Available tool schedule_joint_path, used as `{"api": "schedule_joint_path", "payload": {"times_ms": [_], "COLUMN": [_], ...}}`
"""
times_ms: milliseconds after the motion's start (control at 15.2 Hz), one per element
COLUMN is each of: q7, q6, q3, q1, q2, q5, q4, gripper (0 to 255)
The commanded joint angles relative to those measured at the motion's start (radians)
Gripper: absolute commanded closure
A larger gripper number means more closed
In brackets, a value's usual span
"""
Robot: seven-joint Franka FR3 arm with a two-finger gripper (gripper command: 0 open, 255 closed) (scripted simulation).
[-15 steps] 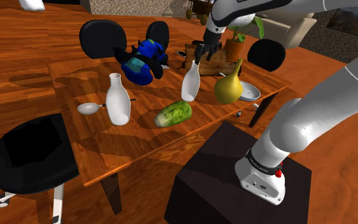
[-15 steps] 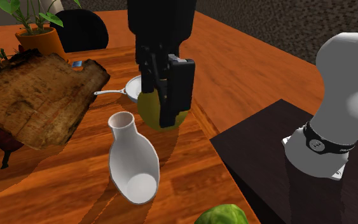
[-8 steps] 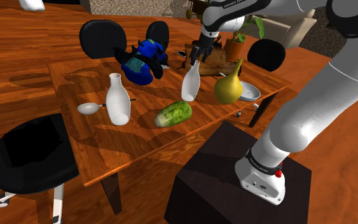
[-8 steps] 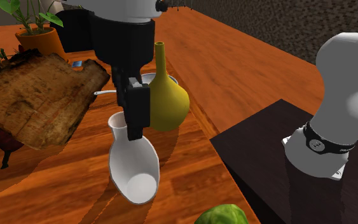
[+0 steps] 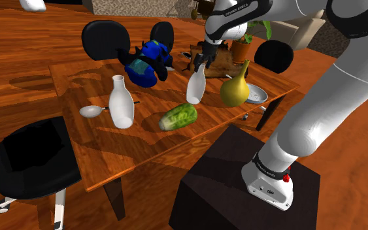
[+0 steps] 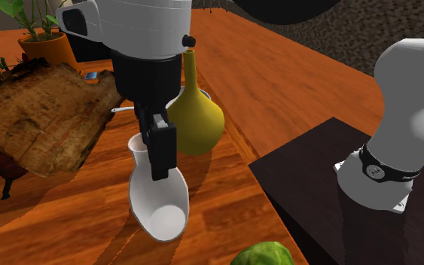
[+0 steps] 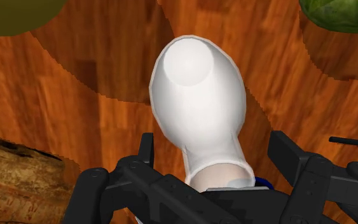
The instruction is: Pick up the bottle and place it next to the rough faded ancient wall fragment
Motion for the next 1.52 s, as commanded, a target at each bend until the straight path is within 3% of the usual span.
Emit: {"api": "schedule_joint_path", "payload": {"times_ms": [0, 198, 264, 858, 1452], "q7": [0.0, 0.0, 0.0, 0.0, 0.016], "q6": [0.001, 0.001, 0.001, 0.001, -0.12], "q3": [0.0, 0.0, 0.0, 0.0, 0.006], "q1": [0.0, 0.0, 0.0, 0.0, 0.0], "q2": [0.001, 0.001, 0.001, 0.001, -0.046], "q5": [0.0, 0.0, 0.0, 0.0, -0.018], "q4": [0.0, 0.0, 0.0, 0.0, 0.076], "gripper": [0, 0, 255, 255, 255]}}
